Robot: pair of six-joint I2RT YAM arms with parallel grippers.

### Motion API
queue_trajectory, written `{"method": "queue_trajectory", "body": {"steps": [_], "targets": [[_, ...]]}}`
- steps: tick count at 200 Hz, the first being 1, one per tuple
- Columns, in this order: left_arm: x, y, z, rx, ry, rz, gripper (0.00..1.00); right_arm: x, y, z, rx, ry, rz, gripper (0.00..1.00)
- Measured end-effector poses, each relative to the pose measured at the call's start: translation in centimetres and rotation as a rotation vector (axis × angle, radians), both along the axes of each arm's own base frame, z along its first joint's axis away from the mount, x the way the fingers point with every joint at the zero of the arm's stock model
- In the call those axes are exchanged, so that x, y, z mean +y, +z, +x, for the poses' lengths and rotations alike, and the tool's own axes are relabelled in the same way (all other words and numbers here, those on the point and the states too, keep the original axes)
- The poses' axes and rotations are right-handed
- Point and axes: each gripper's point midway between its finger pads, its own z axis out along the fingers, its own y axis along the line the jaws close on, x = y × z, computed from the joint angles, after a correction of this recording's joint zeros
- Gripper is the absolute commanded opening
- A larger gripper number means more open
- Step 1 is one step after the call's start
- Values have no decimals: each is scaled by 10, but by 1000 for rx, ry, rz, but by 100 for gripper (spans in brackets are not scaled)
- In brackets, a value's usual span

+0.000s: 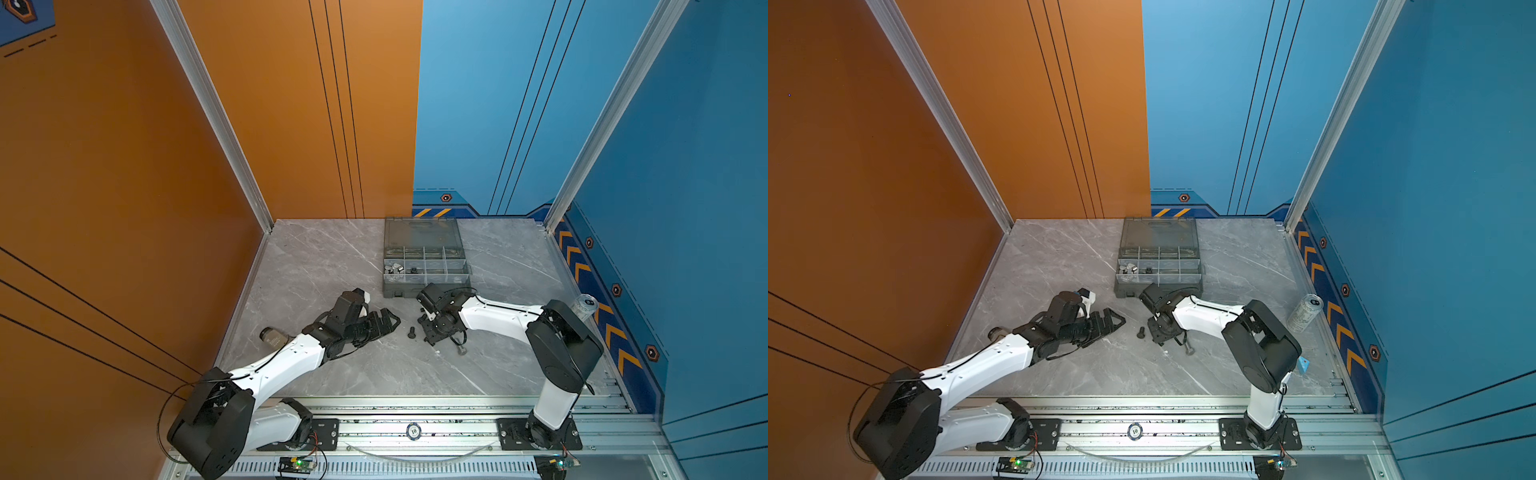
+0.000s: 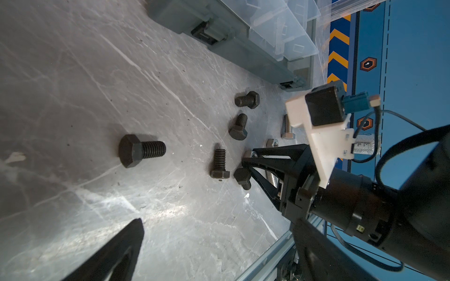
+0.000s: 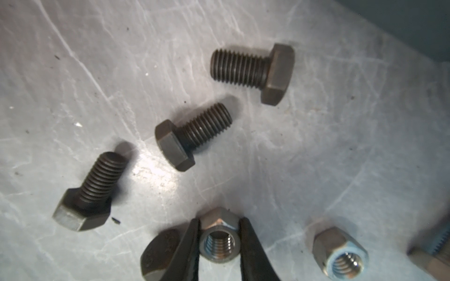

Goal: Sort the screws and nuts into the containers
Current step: 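Carry the silver nut with the right gripper into a compartment and release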

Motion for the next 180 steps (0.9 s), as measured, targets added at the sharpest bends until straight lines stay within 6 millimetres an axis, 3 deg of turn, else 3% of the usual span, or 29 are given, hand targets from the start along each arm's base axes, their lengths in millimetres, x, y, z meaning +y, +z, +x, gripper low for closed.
{"method": "queue_trajectory", "body": {"steps": [40, 60, 104, 127, 148, 180], "targets": [[0, 1, 0, -2, 0, -1, 98, -11, 6, 5, 7, -34, 15, 0], [0, 1, 0, -4, 0, -2, 98, -19, 26, 17, -13, -73, 59, 0], [0, 1, 0, -4, 0, -2, 98, -27, 99, 85, -169, -159, 193, 0], [0, 1, 0, -4, 0, -3, 98, -33, 126, 122, -233, -197, 237, 0], [0, 3, 0, -8, 0, -5, 98, -38, 131, 153, -259, -227, 245, 0], [0, 6, 0, -16, 0, -10, 98, -37, 113, 185, -233, -251, 253, 0]]}}
